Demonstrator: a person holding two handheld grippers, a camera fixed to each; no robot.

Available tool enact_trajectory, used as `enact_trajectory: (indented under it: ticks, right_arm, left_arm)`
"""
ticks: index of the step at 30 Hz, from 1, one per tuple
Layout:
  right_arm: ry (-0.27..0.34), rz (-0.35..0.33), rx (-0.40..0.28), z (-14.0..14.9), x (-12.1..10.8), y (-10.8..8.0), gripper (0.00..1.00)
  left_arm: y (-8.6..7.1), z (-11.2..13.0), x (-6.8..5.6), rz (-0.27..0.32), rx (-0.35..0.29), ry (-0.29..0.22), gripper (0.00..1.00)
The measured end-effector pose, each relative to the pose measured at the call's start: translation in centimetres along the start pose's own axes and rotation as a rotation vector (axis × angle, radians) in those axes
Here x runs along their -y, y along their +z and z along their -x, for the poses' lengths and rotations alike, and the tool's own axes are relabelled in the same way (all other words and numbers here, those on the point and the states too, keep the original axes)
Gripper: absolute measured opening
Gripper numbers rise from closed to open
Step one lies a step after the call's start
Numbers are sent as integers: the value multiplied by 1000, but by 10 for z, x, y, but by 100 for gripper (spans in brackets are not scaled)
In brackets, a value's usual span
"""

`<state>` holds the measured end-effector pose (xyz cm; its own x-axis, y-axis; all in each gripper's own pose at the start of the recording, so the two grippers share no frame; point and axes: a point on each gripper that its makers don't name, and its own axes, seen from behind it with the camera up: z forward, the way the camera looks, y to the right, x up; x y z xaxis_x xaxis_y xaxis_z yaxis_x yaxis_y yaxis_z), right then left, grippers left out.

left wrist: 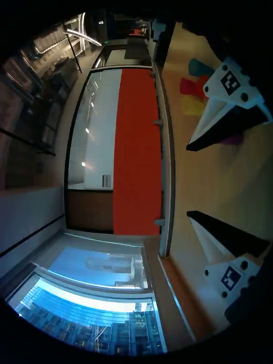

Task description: Pour water

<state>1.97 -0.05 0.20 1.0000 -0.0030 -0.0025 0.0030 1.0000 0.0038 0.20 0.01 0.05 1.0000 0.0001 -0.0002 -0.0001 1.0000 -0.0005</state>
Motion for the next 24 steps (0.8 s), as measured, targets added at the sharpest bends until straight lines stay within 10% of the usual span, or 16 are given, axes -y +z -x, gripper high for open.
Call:
enact_trajectory:
  ticks: [24]
  right_arm:
    - [10,-73,12,-128,4,22,100]
  left_arm:
    - [34,-139,-14,111,-1,31,97]
